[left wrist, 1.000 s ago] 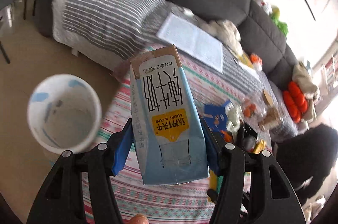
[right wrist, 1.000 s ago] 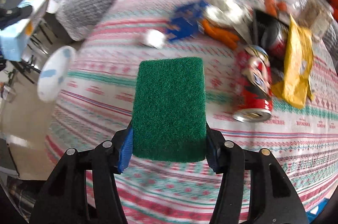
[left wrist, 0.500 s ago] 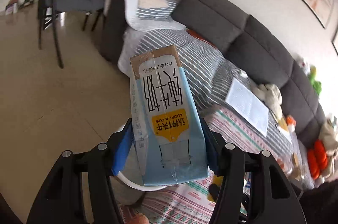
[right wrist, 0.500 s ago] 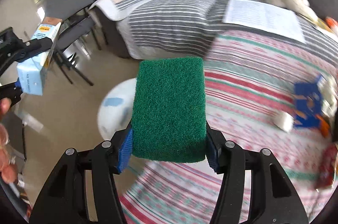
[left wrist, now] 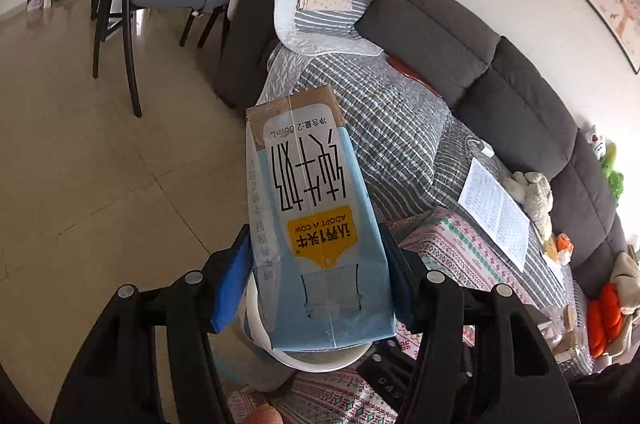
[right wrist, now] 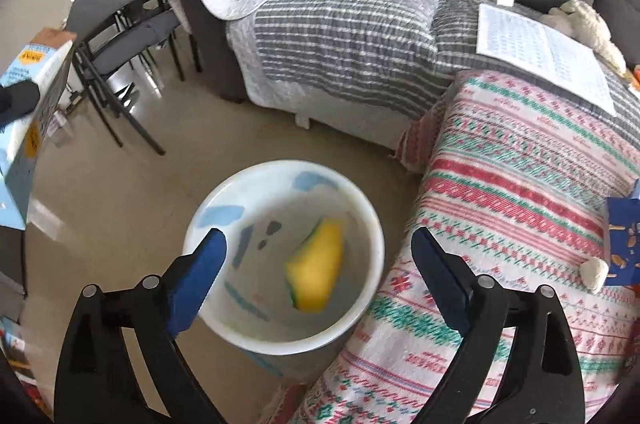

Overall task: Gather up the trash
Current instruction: 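Carry carton and sponge to the white bucket and release both, then return both tools to the table and grasp the yellow snack bag with the right tool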

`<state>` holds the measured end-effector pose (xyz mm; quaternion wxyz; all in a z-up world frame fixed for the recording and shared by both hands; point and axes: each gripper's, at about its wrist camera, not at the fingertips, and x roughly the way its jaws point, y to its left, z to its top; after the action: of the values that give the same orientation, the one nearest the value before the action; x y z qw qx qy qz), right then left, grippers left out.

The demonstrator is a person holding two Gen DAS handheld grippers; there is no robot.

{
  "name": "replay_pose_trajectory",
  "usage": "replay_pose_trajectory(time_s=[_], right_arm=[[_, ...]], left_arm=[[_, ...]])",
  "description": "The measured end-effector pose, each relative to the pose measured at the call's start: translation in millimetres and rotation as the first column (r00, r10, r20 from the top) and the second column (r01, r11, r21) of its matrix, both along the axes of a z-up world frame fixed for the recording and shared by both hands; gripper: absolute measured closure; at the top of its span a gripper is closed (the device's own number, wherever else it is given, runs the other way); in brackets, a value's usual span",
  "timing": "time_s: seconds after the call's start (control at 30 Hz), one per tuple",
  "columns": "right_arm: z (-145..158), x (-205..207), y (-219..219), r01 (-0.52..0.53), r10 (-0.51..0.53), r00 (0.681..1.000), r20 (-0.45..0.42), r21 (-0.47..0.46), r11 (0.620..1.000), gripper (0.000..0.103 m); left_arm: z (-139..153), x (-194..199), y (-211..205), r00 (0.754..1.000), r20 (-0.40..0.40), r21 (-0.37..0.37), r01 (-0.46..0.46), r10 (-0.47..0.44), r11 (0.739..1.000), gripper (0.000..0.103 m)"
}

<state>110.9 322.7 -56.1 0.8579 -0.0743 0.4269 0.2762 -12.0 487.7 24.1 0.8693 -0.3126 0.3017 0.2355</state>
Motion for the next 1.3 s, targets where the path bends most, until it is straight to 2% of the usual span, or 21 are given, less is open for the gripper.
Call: replay_pose_trajectory(time_s=[0.2,0.33,0.6,0.67,0.73,0.83,1.13,1.3], right_arm=[[12.4,8.3,-23.4,0.094,-0.089,0.992,0.093,-0.052,0.994,0.007],[21.4,13.7,-43.2,0.141,-0.134,0.984,0.115,-0.058,0.988,0.007],[33.9,17.0,-75.3,0.196,-0.182,0.966,0.181,-0.065,0.978,0.007],[35.7,17.9,-82.6,0.204,-0.187,0.962,0.198,-0.070,0.976,0.007],[37.6,18.9,-90.5,0.214,-0.196,0.959,0.207,-0.068,0.974,0.007],[40.0,20.7,-103.1,0.228,-0.210,0.954,0.214,-0.061,0.972,0.007],[45.3,27.1,-143.5,0.287,-0.273,0.934,0.230,-0.030,0.958,0.007],[52.1,30.6,-173.5,0.338,-0.320,0.908,0.271,-0.024,0.941,0.007]], left_arm=[[-7.5,9.9,-1.2,0.999,-0.034,-0.009,0.029,-0.029,1.000,0.044],[-13.4,21.8,-8.7,0.996,-0.063,-0.018,0.061,-0.062,0.998,0.044],[-32.8,52.7,-30.6,0.981,-0.167,0.004,0.104,-0.102,0.995,0.043],[-36.8,60.2,-34.5,0.975,-0.201,0.025,0.098,-0.091,0.995,0.028],[-38.9,64.5,-38.4,0.971,-0.228,0.040,0.090,-0.078,0.995,0.023],[-35.2,65.0,-46.4,0.971,-0.217,0.041,0.110,-0.098,0.993,0.018],[-25.2,80.7,-93.8,0.970,-0.215,0.149,0.146,-0.112,0.978,0.016],[-19.3,97.7,-137.0,0.972,-0.209,0.273,0.163,-0.107,0.948,0.014]])
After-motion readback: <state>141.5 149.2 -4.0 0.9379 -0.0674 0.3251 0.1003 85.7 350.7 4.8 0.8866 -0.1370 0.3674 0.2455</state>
